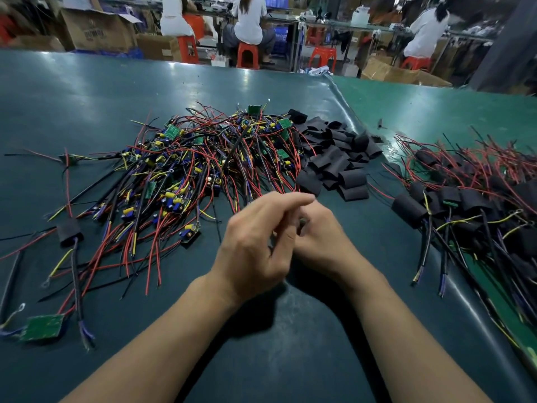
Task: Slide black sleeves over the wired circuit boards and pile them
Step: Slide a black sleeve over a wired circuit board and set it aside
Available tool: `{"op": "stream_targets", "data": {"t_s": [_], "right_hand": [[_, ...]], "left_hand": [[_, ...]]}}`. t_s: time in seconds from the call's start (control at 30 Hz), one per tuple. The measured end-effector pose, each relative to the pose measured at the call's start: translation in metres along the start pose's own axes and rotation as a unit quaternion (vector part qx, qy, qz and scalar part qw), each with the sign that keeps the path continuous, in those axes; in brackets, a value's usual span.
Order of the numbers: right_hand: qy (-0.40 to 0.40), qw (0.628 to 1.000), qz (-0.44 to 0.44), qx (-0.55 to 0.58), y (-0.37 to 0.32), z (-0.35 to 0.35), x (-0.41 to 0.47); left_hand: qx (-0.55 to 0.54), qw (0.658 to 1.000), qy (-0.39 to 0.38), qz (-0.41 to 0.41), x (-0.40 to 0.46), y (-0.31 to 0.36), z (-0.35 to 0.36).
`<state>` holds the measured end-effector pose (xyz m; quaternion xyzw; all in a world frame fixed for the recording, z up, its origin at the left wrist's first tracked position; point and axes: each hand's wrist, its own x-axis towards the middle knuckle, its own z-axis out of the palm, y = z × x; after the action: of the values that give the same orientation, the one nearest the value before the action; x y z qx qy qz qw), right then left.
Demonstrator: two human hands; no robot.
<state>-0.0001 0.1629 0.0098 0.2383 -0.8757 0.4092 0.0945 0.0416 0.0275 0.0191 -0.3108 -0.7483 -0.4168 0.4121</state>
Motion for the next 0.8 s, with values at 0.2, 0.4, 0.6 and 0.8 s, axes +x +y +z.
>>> {"op": "stream_targets", "data": {"t_s": [0.2, 0.4, 0.6, 0.8], "right_hand": [[0.037, 0.997, -0.020, 0.058, -0.003, -0.007, 0.000], [0.132, 0.957, 0.075, 0.248, -0.013, -0.012, 0.007], [0.240, 0.898, 0.185, 0.318, -0.001, -0.028, 0.011], [0.193, 0.871, 0.208, 0.400, -0.002, -0.032, 0.009]], "left_hand": [[-0.052, 0.997, 0.028, 0.056, 0.005, 0.002, -0.002], [-0.050, 0.996, 0.052, 0.051, 0.006, 0.002, -0.003], [0.072, 0.980, -0.164, -0.092, 0.001, -0.017, 0.001], [0.118, 0.914, -0.367, -0.126, -0.005, -0.026, 0.009]]}}
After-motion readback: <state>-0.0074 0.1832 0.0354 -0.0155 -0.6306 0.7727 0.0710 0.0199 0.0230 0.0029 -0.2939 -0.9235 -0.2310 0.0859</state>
